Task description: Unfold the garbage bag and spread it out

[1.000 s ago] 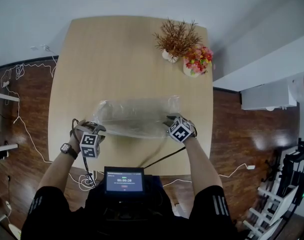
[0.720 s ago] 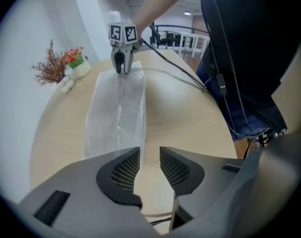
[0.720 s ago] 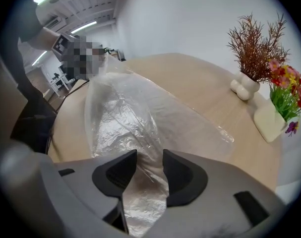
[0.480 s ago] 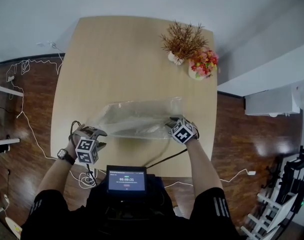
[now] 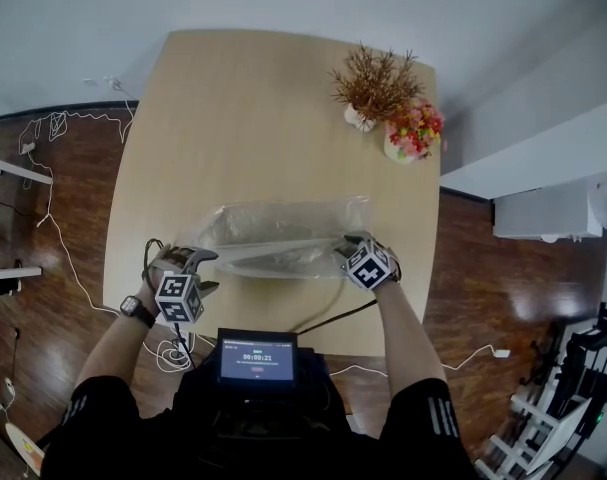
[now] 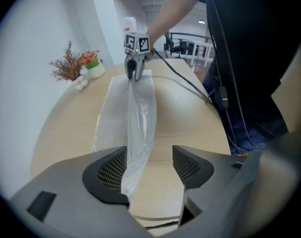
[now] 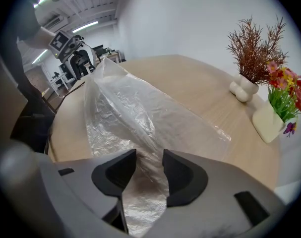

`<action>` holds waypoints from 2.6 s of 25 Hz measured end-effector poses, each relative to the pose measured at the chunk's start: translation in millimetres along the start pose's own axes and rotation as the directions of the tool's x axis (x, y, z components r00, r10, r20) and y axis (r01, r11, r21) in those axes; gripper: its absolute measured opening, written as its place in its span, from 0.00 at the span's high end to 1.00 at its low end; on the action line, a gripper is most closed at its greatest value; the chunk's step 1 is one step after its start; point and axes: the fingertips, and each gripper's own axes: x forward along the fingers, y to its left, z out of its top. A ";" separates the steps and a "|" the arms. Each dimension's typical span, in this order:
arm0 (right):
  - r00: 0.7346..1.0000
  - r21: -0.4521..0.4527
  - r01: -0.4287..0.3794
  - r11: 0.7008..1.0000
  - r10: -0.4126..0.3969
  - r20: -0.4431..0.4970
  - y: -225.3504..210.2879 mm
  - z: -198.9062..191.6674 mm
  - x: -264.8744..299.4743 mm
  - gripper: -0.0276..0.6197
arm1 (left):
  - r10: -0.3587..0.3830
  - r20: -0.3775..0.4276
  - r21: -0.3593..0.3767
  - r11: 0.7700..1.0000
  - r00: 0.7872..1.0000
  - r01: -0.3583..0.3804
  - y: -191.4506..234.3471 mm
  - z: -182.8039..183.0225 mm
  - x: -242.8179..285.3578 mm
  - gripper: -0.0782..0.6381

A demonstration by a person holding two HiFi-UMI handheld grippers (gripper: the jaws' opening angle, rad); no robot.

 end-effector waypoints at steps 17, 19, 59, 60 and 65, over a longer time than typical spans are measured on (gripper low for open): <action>1.000 -0.007 -0.015 1.000 0.015 0.006 0.9 1.4 -1.7 0.63 | 0.160 -0.136 -0.182 0.966 0.978 -0.183 83.8 -69.7 -47.9 0.79; 1.000 -0.012 -0.013 1.000 0.013 0.006 1.6 3.0 -2.7 0.63 | 0.099 -0.139 -0.146 0.982 0.985 -0.119 77.2 -65.6 -30.2 0.79; 0.999 0.117 0.014 0.993 -0.019 0.045 -3.8 -2.0 -7.6 0.51 | -0.155 -0.334 -0.003 0.987 0.930 0.163 146.5 -68.5 75.8 0.45; 0.999 0.116 0.014 0.993 -0.019 0.044 -3.6 -2.1 -7.6 0.51 | -0.154 -0.333 -0.002 0.987 0.930 0.163 146.7 -68.4 76.2 0.45; 0.995 0.159 0.021 0.987 -0.037 0.097 -7.1 5.0 -17.6 0.51 | -0.104 -0.303 0.017 0.993 0.947 0.114 152.0 -66.3 71.9 0.45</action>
